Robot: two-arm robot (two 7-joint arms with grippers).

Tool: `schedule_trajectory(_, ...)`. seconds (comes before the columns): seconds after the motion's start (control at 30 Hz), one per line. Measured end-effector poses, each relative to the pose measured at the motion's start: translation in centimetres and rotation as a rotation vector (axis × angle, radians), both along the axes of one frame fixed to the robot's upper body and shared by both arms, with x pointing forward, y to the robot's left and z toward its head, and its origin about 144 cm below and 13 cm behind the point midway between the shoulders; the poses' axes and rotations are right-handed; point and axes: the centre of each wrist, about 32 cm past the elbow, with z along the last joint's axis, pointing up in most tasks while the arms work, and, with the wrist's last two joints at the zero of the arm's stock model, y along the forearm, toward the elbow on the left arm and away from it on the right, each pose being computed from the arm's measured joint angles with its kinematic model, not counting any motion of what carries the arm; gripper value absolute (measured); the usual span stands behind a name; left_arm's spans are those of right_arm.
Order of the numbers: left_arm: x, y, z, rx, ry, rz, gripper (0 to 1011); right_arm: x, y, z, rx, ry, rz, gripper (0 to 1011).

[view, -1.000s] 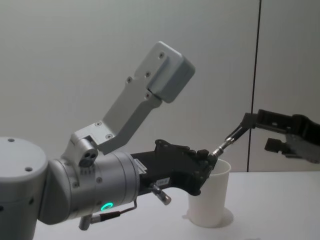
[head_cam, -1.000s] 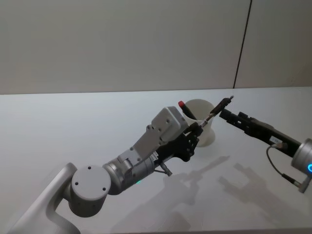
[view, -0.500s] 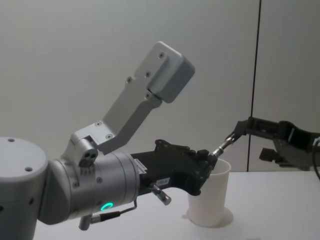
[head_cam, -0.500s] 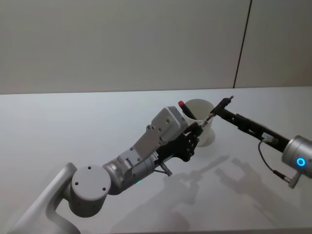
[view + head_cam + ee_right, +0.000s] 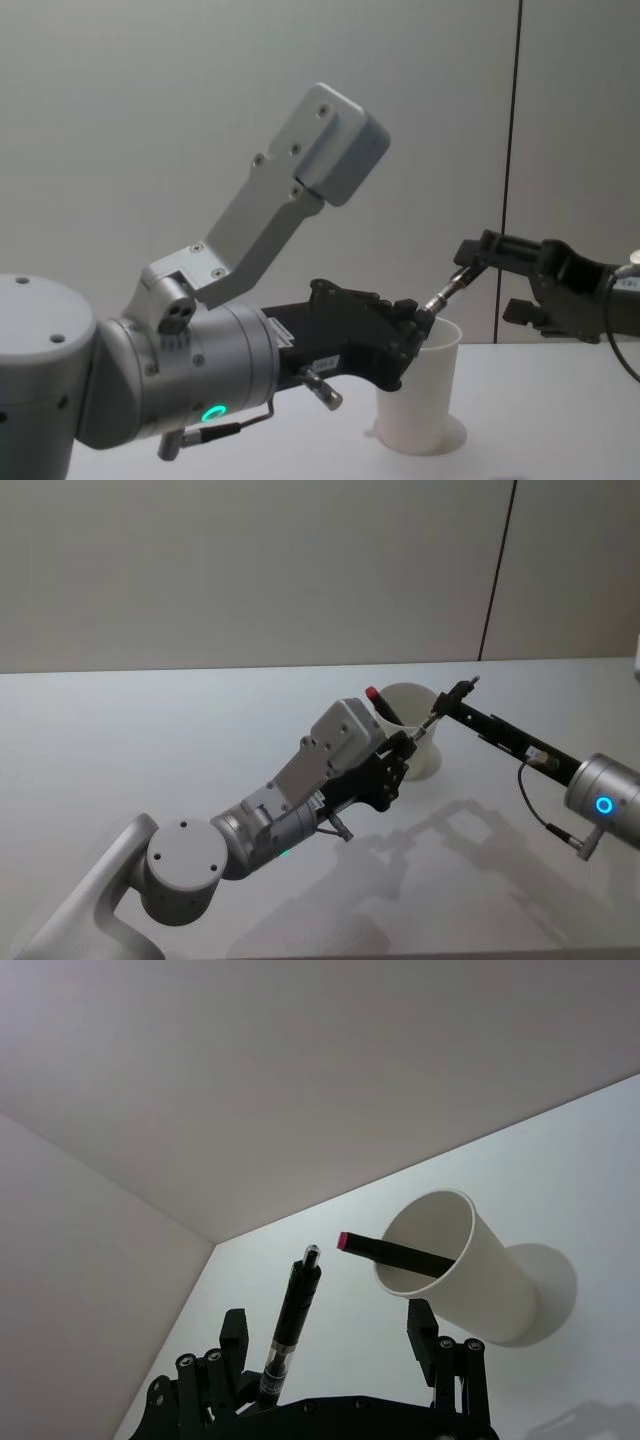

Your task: Place the pen into the pen holder.

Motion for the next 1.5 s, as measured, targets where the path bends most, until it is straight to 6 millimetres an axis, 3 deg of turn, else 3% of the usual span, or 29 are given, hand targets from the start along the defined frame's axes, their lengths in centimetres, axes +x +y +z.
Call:
schedule_trajectory(0.77,0.0,0.0,0.0,0.000,0.000,0.000,133,0.5,1.0,-0.3,0.057,0.016,0.001,1000)
schedule_trajectory(1.13,0.0,0.0,0.0,0.000,0.000,0.000,132,0.4,1.2,-0.5,0.077,-0.002,0.004,747)
schedule_trajectory(1.5,0.0,0.0,0.0,0.000,0.000,0.000,132,-0.2,1.3,-0.8,0.115,-0.056,-0.007,360)
